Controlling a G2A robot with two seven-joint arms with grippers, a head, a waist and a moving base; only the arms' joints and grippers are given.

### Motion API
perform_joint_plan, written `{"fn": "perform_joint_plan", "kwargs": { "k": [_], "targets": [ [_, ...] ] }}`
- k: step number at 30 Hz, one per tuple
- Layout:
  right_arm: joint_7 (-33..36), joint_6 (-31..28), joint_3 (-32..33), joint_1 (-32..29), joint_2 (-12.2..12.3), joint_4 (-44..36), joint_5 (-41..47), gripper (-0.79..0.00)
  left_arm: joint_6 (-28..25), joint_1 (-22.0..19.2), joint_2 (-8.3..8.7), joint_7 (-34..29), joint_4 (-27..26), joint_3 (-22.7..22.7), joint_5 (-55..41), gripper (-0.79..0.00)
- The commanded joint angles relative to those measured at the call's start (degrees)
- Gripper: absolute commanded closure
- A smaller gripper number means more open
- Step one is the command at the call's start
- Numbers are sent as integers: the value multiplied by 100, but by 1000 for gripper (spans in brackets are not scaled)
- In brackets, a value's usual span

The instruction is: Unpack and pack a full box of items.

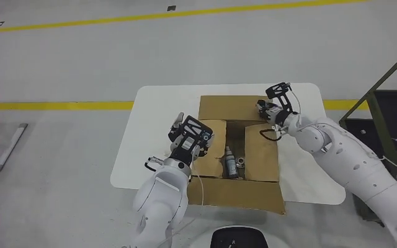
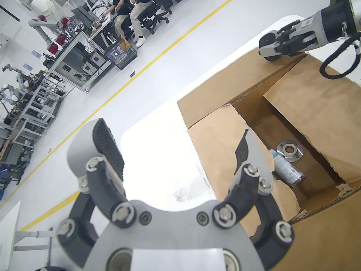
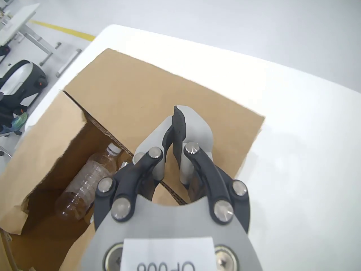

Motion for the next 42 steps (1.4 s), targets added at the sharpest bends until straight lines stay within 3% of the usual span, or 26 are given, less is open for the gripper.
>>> {"fn": "perform_joint_plan", "kwargs": {
  "k": [1,6,12,17,22,33,42],
  "targets": [
    [-298,-169,261,-209,82,-258,-148,0,-14,-6,2,6,1,3,17,-785],
    [-968,-184,1203,-1267,394,-1442,-778,0,-14,-6,2,6,1,3,17,-785],
    [-1437,8,2506,-3296,720,-3028,-1494,0,-14,-6,2,6,1,3,17,-785],
    [-1695,49,3332,-4798,832,-3793,-1749,0,-14,-6,2,6,1,3,17,-785],
    [-2072,175,3753,-5820,842,-4193,-2097,0,-156,49,1,166,218,246,-25,-785],
    [-2233,127,4028,-6351,763,-4373,-1900,0,-365,-499,-127,-242,1443,1347,338,-785],
    [-2076,264,3899,-6250,688,-4537,-2191,0,-115,-807,-186,-674,2231,1519,990,-785]
  ]
}}
